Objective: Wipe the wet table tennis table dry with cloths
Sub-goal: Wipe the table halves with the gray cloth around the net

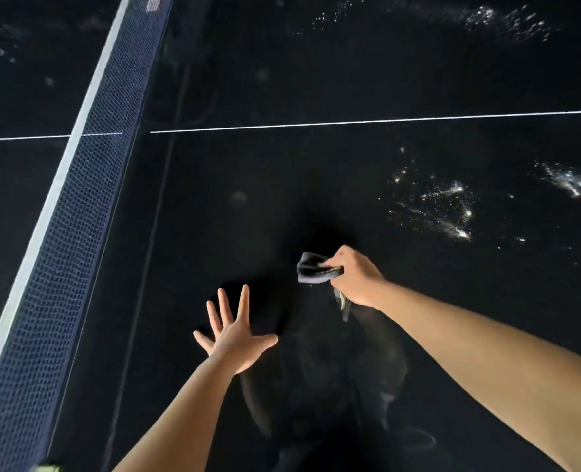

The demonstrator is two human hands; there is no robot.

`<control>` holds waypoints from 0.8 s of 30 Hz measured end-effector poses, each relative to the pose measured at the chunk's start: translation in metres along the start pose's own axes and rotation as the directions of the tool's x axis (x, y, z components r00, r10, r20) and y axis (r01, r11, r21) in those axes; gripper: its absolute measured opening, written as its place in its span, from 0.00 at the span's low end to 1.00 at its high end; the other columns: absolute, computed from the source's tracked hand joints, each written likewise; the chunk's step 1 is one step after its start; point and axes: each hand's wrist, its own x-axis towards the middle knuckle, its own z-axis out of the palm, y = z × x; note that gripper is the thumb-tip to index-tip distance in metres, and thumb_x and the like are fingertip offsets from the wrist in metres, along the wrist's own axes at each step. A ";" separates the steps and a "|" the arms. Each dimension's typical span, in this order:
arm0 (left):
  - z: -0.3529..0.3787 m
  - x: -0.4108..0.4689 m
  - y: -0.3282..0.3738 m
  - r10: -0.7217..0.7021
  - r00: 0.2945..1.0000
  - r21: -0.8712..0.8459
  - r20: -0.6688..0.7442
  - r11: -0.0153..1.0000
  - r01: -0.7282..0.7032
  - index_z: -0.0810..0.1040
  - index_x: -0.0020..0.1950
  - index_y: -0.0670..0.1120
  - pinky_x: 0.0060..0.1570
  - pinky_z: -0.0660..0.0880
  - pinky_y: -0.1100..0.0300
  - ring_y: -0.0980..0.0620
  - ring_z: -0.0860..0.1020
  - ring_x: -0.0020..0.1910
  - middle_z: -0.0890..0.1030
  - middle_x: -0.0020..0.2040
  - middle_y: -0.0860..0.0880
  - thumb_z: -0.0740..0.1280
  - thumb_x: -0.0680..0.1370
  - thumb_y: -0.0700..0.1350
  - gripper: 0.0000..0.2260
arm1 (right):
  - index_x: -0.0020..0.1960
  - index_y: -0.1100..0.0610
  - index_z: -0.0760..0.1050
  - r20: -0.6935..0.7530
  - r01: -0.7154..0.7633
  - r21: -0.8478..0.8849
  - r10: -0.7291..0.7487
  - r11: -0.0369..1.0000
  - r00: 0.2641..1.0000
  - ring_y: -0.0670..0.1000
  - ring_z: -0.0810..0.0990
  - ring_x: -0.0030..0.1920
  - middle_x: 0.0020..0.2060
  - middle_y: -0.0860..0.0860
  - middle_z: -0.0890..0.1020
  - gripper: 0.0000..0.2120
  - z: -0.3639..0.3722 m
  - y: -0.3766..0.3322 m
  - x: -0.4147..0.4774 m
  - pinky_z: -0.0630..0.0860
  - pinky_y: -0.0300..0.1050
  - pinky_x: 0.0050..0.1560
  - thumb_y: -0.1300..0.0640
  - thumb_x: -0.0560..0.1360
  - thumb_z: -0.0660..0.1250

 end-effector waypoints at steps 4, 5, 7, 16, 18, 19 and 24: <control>-0.004 -0.020 -0.038 0.077 0.995 0.028 -0.063 0.997 -0.075 0.45 0.79 0.69 0.76 0.42 0.36 0.52 0.37 0.81 0.37 0.82 0.58 0.65 0.78 0.51 0.38 | 0.55 0.51 0.81 0.162 0.095 -0.087 -0.080 0.992 0.984 0.48 0.77 0.42 0.44 0.42 0.72 0.16 0.072 0.020 -0.085 0.76 0.46 0.43 0.65 0.73 0.65; -0.001 -0.026 -0.048 0.060 0.995 0.027 -0.079 0.998 -0.058 0.45 0.79 0.69 0.75 0.42 0.35 0.51 0.39 0.81 0.38 0.82 0.58 0.64 0.78 0.50 0.37 | 0.54 0.52 0.81 0.203 0.130 -0.104 -0.107 0.986 0.973 0.50 0.78 0.44 0.44 0.42 0.71 0.13 0.090 0.022 -0.104 0.75 0.45 0.44 0.64 0.73 0.65; 0.009 -0.037 -0.066 0.007 0.994 0.009 -0.110 1.000 -0.006 0.44 0.79 0.69 0.74 0.45 0.32 0.50 0.40 0.81 0.39 0.82 0.58 0.63 0.80 0.50 0.36 | 0.56 0.53 0.82 0.287 0.209 -0.127 -0.165 0.970 0.944 0.53 0.77 0.50 0.48 0.45 0.72 0.13 0.123 0.022 -0.141 0.71 0.42 0.47 0.62 0.74 0.65; 0.054 -0.074 -0.110 0.006 0.989 0.023 -0.147 1.000 -0.003 0.41 0.80 0.66 0.76 0.52 0.41 0.50 0.39 0.81 0.37 0.82 0.54 0.61 0.81 0.45 0.37 | 0.56 0.55 0.84 0.601 0.265 -0.023 -0.198 0.964 0.774 0.53 0.81 0.49 0.39 0.45 0.77 0.17 0.100 -0.021 -0.179 0.76 0.46 0.51 0.65 0.71 0.66; 0.058 -0.075 -0.107 -0.013 0.987 -0.011 -0.158 1.000 0.012 0.42 0.80 0.66 0.76 0.52 0.40 0.50 0.38 0.81 0.37 0.82 0.55 0.60 0.80 0.43 0.38 | 0.51 0.53 0.86 0.375 0.245 -0.046 -0.211 0.968 0.903 0.53 0.83 0.42 0.37 0.49 0.82 0.13 0.042 -0.027 -0.137 0.78 0.47 0.42 0.63 0.69 0.69; 0.060 -0.075 -0.105 -0.028 0.987 -0.031 -0.160 0.999 0.024 0.42 0.80 0.66 0.76 0.52 0.39 0.50 0.38 0.81 0.37 0.82 0.55 0.60 0.80 0.42 0.38 | 0.47 0.51 0.85 0.215 0.202 -0.069 -0.183 0.977 0.959 0.52 0.83 0.38 0.35 0.51 0.83 0.11 0.014 -0.027 -0.113 0.76 0.46 0.36 0.62 0.68 0.69; 0.069 -0.073 -0.096 -0.070 0.983 -0.090 -0.169 0.994 0.055 0.41 0.80 0.65 0.76 0.52 0.36 0.49 0.37 0.81 0.37 0.82 0.54 0.60 0.78 0.35 0.42 | 0.54 0.48 0.83 -0.368 -0.118 -0.141 0.059 0.983 0.928 0.54 0.80 0.45 0.46 0.55 0.82 0.17 -0.089 0.015 0.012 0.68 0.41 0.38 0.62 0.71 0.64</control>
